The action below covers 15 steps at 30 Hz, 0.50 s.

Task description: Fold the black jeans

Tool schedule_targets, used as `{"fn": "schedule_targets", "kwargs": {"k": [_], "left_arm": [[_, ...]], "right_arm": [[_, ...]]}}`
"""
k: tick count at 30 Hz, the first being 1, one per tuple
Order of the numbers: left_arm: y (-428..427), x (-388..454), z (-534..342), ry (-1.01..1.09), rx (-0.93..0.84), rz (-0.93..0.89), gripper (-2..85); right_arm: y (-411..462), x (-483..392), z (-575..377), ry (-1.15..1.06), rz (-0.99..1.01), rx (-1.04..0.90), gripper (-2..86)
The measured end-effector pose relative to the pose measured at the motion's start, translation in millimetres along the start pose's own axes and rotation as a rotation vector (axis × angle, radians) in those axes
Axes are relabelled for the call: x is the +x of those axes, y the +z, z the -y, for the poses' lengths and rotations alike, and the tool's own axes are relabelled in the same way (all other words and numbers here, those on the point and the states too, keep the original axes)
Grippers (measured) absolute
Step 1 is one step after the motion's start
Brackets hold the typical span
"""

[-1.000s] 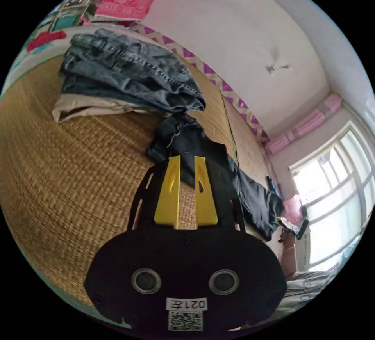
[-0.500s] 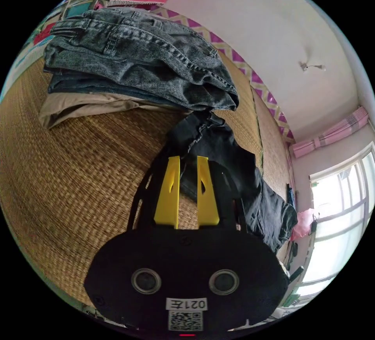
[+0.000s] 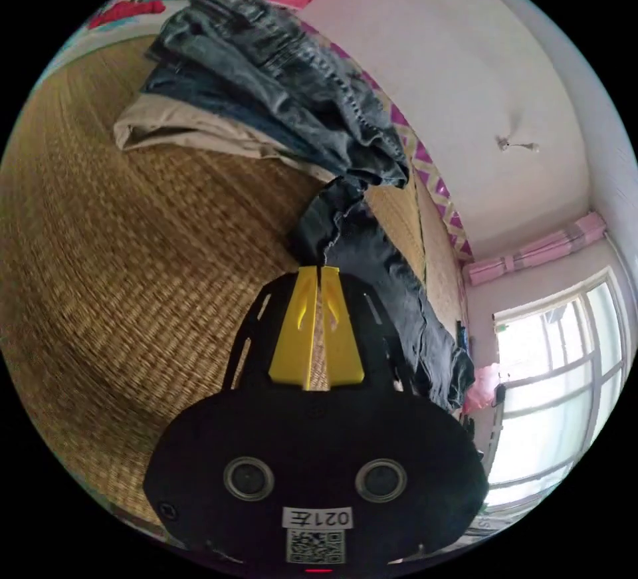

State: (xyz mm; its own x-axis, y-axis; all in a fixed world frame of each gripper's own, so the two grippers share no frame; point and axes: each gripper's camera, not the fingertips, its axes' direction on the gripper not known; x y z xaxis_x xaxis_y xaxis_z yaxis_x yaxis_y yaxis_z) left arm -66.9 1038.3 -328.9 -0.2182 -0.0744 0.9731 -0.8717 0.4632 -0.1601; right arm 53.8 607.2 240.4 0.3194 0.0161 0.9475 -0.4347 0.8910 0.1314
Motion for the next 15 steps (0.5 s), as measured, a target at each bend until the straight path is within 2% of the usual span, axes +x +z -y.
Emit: {"fn": "schedule_targets", "kwargs": {"k": [4, 6, 11, 15], "left_arm": [[-14.8, 18.1, 9.5, 0.071, 0.033, 0.006, -0.6], [-4.4, 4.6, 19.9, 0.032, -0.022, 0.023, 0.1], [-41.6, -10.9, 23.4, -0.052, 0.074, -0.069, 5.7], [-32.5, 5.5, 38.7, -0.097, 0.026, -0.157, 8.8]], "right_arm": [[-10.2, -9.8, -7.0, -0.017, -0.002, 0.010, -0.6], [-10.7, -10.0, -11.2, -0.015, 0.002, 0.003, -0.6], [-12.0, -5.1, -24.2, 0.019, 0.037, 0.007, -0.6], [-8.8, -1.3, -34.0, 0.048, 0.084, 0.004, -0.6]]}}
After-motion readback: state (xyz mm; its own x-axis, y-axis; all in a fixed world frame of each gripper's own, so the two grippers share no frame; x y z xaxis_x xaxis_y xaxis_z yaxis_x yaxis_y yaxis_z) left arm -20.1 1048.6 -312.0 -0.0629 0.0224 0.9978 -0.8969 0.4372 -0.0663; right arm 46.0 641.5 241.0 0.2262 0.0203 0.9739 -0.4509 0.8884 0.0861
